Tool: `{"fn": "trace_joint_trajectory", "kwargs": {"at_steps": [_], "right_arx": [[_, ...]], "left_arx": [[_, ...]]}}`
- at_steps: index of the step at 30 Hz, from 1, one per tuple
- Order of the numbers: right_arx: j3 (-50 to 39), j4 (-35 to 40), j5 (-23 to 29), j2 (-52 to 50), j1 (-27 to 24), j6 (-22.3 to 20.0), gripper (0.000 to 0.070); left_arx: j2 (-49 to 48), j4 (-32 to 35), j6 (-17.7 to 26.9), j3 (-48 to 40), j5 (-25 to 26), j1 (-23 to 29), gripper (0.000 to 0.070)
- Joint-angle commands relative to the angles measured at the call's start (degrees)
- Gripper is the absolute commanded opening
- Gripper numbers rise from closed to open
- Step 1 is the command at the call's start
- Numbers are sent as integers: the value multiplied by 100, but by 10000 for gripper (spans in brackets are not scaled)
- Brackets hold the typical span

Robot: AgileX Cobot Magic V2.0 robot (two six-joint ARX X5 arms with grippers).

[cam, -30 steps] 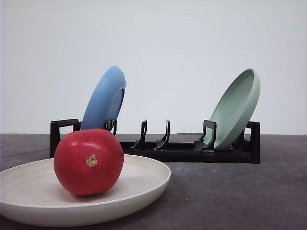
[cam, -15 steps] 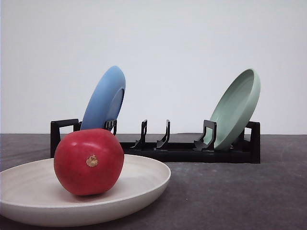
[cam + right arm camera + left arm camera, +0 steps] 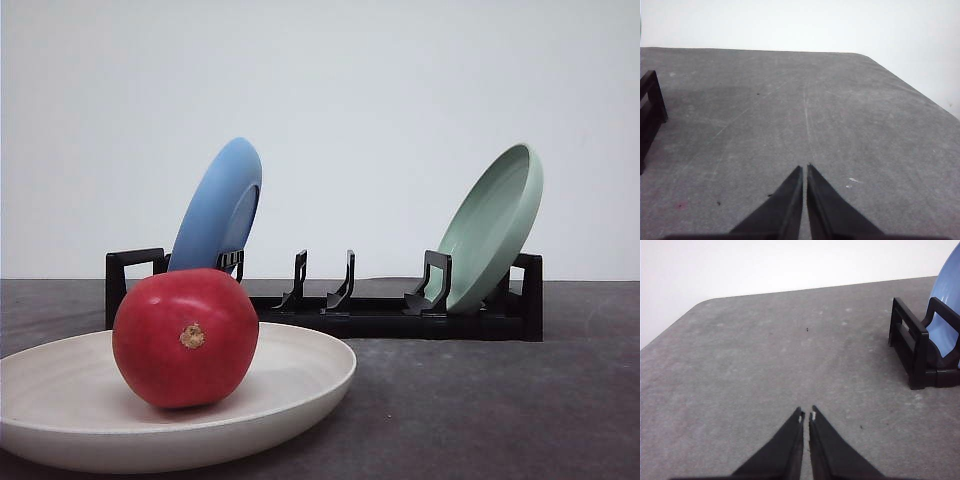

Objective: Place pomegranate in white plate

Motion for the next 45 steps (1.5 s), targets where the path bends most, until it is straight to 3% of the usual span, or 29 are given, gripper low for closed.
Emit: {"fn": "trace_joint_trajectory", "kwargs": {"at_steps": [1,45], "right_arx": [[-24,-28,13,-15,-11,-66,9],[-24,-28,13,-15,-11,-66,9]], "left_arx": [[-4,-33,-20,-52,13,11,0],[-4,-33,-20,-52,13,11,0]]}}
